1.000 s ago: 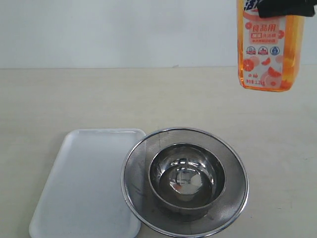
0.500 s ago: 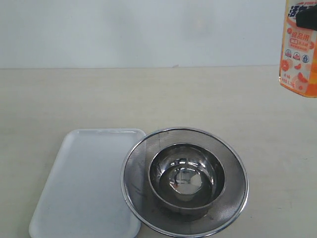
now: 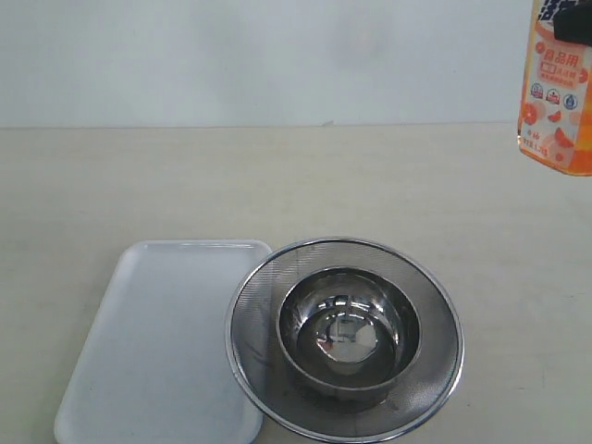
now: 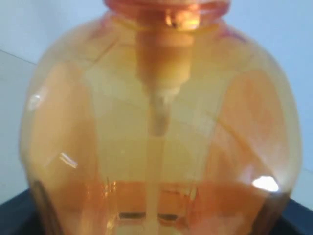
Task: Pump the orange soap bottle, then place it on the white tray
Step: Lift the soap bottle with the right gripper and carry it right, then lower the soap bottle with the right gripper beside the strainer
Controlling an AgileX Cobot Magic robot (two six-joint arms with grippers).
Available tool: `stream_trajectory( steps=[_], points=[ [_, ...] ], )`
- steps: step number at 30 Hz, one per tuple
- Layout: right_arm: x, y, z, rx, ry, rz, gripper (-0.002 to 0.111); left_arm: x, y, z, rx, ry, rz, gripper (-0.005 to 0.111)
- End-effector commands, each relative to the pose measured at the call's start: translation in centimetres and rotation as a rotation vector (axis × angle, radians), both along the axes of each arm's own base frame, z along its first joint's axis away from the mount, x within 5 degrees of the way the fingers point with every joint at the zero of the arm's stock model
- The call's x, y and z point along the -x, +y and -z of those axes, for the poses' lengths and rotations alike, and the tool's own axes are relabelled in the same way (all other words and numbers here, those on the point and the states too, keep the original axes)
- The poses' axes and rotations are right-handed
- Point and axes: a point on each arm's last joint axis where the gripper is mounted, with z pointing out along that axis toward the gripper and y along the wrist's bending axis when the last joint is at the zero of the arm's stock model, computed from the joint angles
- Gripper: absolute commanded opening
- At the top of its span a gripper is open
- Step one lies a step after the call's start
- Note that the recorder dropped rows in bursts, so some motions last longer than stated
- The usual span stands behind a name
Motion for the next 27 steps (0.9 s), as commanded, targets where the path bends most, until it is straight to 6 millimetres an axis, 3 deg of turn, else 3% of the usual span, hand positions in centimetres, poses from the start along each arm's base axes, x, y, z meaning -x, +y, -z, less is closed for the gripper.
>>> stream_trajectory(
  steps=[1,6,12,19,27],
  points=[
    [3.0,0.3,-2.5,-0.026,-0.109,0.05,0.0,0.0,0.0,0.0,0.019,-0.01,-0.004,0.005],
    [7.2,0.1,-1.3,-0.031,-0.161,0.167,0.0,0.0,0.0,0.0,0.019,-0.01,-0.004,0.005],
    [10.3,-0.1,3.0,-0.051,-0.146,0.273,0.0,0.0,0.0,0.0,0.019,-0.01,-0.004,0.005],
    [11.2,1.6,5.8,0.073,-0.226,0.043,0.0,0.0,0.0,0.0,0.019,-0.01,-0.004,0.005],
    [11.2,0.9,6.6,0.103,-0.185,0.124,0.0,0.0,0.0,0.0,0.019,-0.01,-0.004,0.005]
  ],
)
